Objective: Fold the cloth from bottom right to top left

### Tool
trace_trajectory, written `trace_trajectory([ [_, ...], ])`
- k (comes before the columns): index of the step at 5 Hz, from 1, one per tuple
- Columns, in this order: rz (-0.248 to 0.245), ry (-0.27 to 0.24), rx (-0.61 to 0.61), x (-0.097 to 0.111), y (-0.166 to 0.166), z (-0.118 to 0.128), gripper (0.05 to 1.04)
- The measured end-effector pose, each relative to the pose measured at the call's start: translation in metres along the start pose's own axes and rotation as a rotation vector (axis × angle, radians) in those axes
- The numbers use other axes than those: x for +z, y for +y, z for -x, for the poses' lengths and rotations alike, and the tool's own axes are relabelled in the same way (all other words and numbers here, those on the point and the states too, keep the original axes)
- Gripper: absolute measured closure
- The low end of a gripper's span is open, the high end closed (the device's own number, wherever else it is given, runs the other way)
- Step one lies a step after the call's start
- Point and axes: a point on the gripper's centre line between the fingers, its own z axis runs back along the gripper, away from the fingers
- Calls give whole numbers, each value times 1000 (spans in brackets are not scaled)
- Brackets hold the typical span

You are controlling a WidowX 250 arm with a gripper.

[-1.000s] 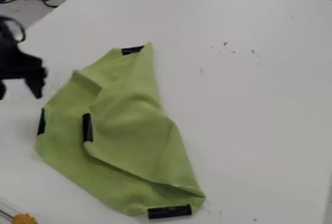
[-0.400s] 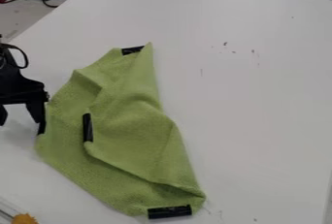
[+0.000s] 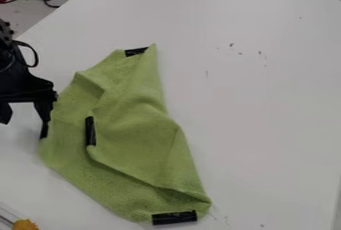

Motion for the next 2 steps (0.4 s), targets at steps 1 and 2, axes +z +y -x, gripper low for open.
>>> trace_trajectory([
  [1,1,3,5,0,0,2,83],
  [2,3,4,9,-1,-1,3,83],
])
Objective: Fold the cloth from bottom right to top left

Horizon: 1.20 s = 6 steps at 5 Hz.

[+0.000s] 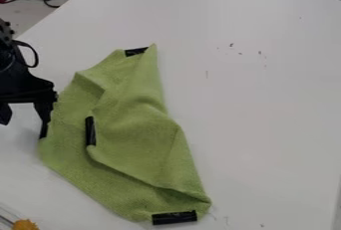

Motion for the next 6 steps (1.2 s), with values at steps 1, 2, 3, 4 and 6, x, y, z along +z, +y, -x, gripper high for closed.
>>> trace_trajectory([
  [1,17,11,-4,-6,-3,1,83],
  [2,24,36,-6,-14,-4,5,86],
  [3,32,41,-9,-19,-6,3,134],
  [4,36,33,-31,-21,-8,0,405],
  [6,25,36,-76,-17,-20,-4,906],
])
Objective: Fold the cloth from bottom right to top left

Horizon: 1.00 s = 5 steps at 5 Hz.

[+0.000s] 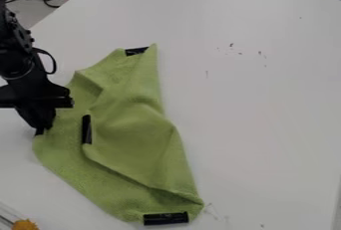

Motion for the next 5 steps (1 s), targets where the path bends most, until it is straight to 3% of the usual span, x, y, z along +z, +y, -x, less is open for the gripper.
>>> trace_trajectory([
  [1,-10,-52,-22,16,-12,-9,1007],
  [3,-30,-116,-85,45,-53,-8,1023],
  [5,-4,-139,-234,53,-122,-4,1024],
])
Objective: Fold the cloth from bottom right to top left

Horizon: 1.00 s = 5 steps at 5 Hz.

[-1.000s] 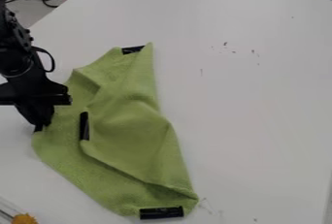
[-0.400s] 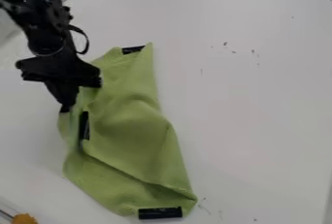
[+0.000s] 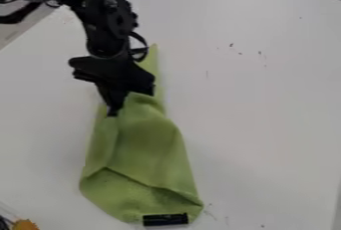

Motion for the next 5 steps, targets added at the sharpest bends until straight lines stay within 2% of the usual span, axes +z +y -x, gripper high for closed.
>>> trace_trajectory([
  [1,34,35,-60,-14,-26,-6,1000],
  [2,66,57,-80,-23,-40,-11,835],
  [4,75,65,-117,-24,-56,-14,265],
  [5,71,75,-124,-21,-63,-13,75],
])
